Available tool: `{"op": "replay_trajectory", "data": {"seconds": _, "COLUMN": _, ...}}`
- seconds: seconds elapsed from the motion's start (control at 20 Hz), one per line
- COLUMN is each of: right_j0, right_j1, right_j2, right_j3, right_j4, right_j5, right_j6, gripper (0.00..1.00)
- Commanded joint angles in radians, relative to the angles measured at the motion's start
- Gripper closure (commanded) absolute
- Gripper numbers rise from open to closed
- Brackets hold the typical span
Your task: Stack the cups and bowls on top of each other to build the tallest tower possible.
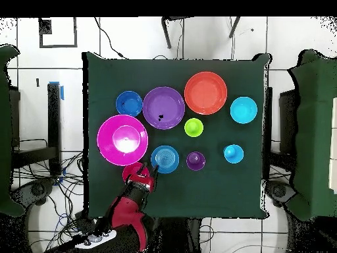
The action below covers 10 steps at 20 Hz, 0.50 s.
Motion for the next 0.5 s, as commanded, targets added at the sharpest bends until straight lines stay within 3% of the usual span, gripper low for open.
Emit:
{"op": "replay_trajectory", "data": {"seconds": 0.05, "right_j0": -0.071, "right_j1": -0.011, "right_j2": 0.128, "right_j3": -0.039, "right_j4": -0.107, "right_j5": 0.02, "right_j6": 0.142, "gripper": 0.0}}
{"op": "replay_trajectory", "data": {"seconds": 0.2, "right_j0": -0.115, "right_j1": -0.02, "right_j2": 0.168, "right_j3": -0.032, "right_j4": -0.159, "right_j5": 0.03, "right_j6": 0.166, "gripper": 0.0}}
{"op": "replay_trajectory", "data": {"seconds": 0.5, "right_j0": -0.167, "right_j1": -0.05, "right_j2": 0.221, "right_j3": 0.009, "right_j4": -0.146, "right_j5": 0.124, "right_j6": 0.185, "gripper": 0.0}}
